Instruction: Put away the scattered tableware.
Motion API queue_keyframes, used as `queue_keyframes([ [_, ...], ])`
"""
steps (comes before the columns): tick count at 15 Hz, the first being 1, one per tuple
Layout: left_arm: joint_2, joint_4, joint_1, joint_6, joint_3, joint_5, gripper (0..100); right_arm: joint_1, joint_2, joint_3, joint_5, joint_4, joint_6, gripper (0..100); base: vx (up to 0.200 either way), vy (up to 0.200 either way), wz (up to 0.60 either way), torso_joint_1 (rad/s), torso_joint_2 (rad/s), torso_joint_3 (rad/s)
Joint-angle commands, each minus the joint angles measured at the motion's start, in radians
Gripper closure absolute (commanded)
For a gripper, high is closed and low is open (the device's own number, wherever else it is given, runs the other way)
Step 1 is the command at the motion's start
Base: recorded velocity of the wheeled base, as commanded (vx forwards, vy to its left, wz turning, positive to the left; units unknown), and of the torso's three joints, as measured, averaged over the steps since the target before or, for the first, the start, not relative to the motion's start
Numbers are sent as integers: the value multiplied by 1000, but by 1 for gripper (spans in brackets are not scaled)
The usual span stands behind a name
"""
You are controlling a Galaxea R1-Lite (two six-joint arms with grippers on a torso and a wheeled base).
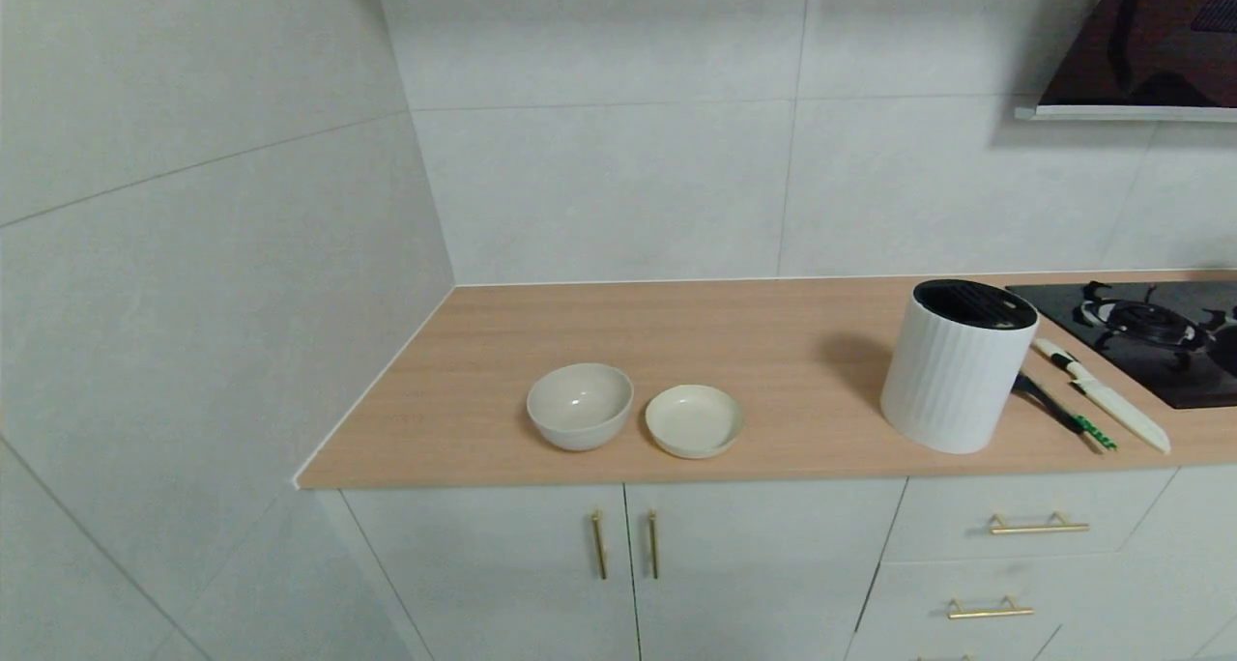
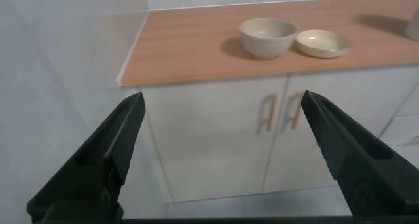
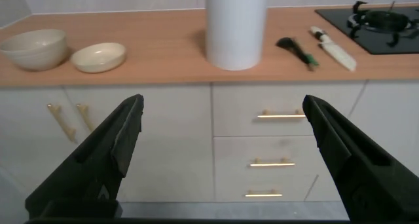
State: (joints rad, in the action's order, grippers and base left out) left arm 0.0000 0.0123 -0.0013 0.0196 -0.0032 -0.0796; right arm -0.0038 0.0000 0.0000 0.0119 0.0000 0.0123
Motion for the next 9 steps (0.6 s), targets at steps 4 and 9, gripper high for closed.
queue_keyframes([
  [4,0,0,0,0,0,0,0,-1,0,0,0,0,0,0,0,100,0,1,1,1],
  [9,0,0,0,0,0,0,0,-1,0,0,0,0,0,0,0,0,0,0,0,0],
])
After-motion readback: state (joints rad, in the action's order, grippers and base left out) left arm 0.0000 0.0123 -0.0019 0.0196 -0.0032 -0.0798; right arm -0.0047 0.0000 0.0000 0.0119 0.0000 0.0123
